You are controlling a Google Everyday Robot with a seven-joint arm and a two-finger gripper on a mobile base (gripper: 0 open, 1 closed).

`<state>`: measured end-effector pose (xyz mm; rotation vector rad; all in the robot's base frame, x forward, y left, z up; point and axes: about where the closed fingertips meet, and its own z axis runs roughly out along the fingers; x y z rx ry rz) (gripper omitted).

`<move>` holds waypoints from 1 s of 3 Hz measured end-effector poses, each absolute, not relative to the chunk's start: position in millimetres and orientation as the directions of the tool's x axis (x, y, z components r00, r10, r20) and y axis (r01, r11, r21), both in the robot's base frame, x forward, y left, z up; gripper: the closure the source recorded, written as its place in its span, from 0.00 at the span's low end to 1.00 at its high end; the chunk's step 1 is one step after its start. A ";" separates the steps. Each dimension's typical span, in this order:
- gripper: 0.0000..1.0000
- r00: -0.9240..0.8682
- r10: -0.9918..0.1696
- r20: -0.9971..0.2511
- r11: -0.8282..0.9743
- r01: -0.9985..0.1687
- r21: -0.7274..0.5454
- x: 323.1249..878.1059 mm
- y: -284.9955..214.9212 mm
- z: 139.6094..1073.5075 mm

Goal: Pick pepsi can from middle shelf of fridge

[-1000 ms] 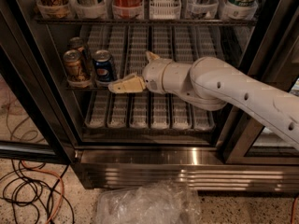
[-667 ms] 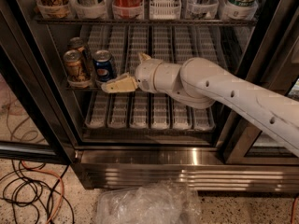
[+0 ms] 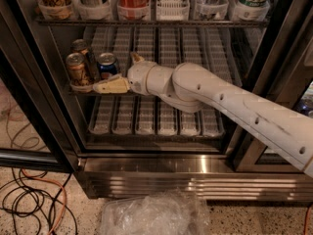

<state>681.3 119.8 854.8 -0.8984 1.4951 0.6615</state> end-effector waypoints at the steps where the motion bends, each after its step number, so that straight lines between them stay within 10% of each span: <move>1: 0.00 0.027 -0.113 -0.993 0.538 -0.839 -0.084 690.7 137.1 857.9; 3: 0.17 0.054 -0.080 -0.995 0.531 -0.843 -0.088 697.8 153.2 862.3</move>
Offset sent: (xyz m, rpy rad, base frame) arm 0.0261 0.0457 0.0119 0.1127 -0.0729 0.0232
